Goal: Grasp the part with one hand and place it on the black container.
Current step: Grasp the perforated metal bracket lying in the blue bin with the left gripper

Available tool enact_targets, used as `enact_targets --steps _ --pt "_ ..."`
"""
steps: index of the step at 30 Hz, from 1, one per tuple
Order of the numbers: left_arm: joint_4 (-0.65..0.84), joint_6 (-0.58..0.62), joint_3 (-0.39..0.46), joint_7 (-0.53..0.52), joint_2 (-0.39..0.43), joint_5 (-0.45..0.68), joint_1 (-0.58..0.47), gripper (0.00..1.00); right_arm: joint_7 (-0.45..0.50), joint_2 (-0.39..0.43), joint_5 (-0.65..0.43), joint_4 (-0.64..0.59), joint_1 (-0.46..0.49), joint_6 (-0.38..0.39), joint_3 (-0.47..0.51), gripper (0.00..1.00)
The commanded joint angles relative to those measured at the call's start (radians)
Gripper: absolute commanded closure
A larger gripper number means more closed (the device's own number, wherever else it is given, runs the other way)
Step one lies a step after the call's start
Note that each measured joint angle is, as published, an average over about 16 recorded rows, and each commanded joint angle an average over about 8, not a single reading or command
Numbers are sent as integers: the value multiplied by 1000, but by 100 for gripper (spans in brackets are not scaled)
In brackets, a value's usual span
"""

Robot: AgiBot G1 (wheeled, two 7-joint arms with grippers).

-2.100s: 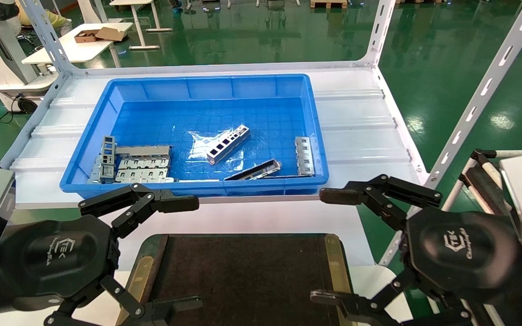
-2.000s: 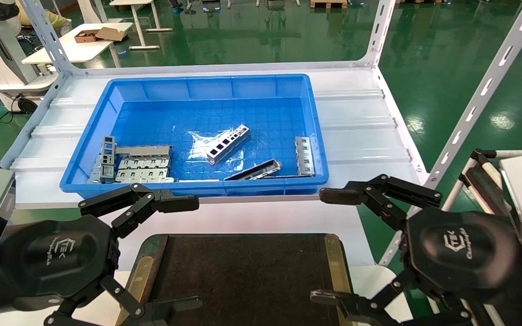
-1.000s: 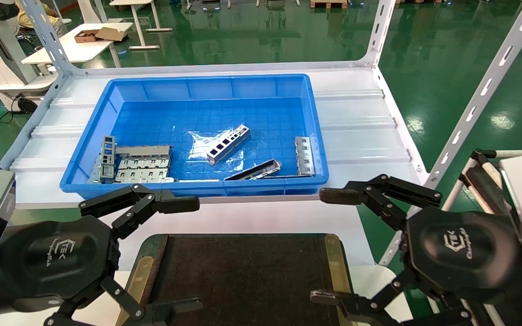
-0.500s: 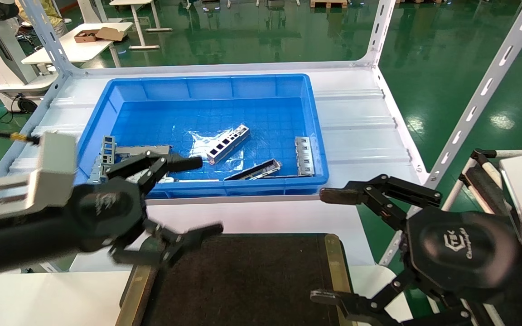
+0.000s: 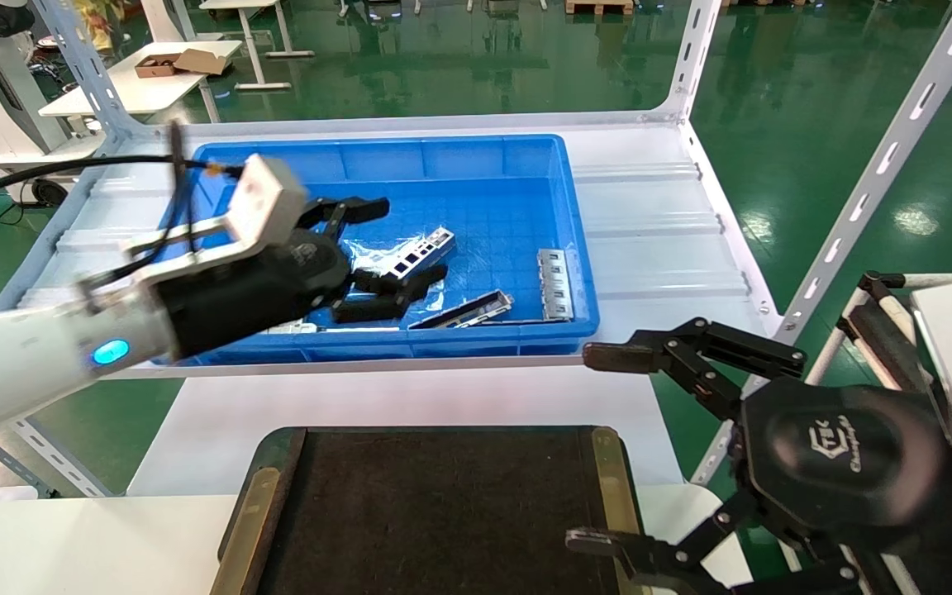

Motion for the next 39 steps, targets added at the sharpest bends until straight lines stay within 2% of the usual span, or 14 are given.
enact_targets --steps 1,8,14,15,16,22,23,24,39 --pt "64 -43 18 10 47 41 -33 0 0 0 0 0 0 0 0 0" --pt "318 -159 42 69 189 103 -129 0 0 0 0 0 0 0 0 0" --pt "502 -213 42 135 276 114 -187 0 0 0 0 0 0 0 0 0" --pt "528 -221 41 146 288 114 -195 6 0 0 0 0 0 0 0 5" --pt "552 -228 39 158 299 113 -201 15 0 0 0 0 0 0 0 14" --pt "671 -256 29 224 348 102 -229 90 0 0 0 0 0 0 0 89" --pt "686 -258 27 235 353 99 -232 97 0 0 0 0 0 0 0 97" --pt "700 -259 25 245 357 96 -234 100 0 0 0 0 0 0 0 100" --pt "814 -242 11 334 371 47 -246 100 0 0 0 0 0 0 -1 100"
